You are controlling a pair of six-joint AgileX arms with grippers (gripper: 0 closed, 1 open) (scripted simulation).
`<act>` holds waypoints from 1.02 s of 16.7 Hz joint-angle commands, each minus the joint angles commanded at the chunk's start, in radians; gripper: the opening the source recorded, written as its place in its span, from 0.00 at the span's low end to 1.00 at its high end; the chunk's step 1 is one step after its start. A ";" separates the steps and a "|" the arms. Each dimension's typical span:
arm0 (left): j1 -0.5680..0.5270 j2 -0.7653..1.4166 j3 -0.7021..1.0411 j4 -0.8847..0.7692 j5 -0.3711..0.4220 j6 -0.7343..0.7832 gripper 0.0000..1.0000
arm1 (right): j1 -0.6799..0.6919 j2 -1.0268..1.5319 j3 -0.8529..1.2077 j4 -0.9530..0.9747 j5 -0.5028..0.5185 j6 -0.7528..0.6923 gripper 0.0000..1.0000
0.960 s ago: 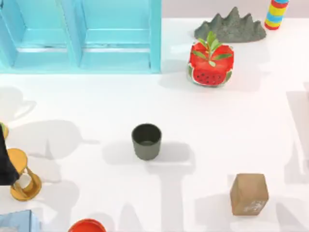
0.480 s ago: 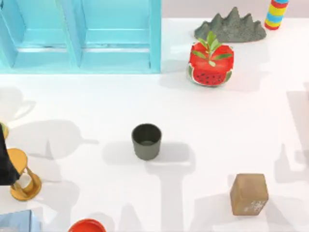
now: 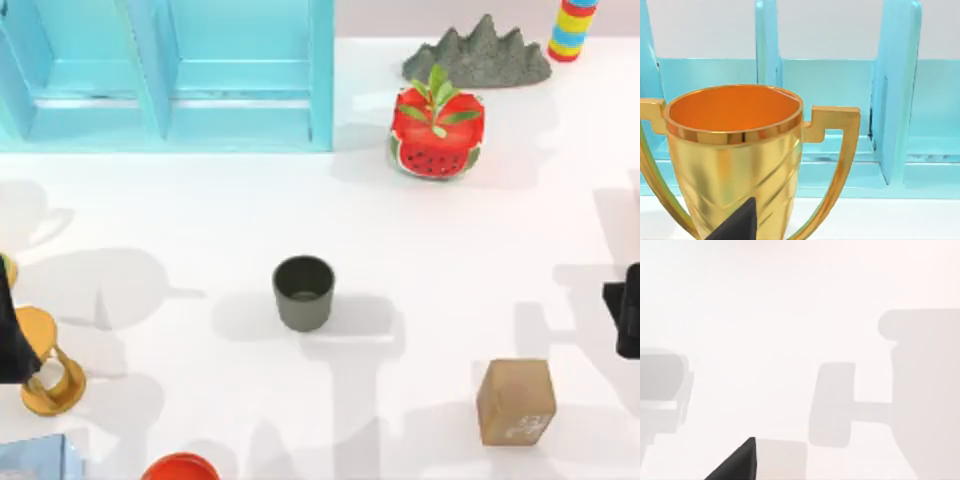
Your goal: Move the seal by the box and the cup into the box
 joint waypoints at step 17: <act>0.000 0.000 0.000 0.000 0.000 0.000 1.00 | 0.329 0.825 0.597 -0.579 -0.002 0.335 1.00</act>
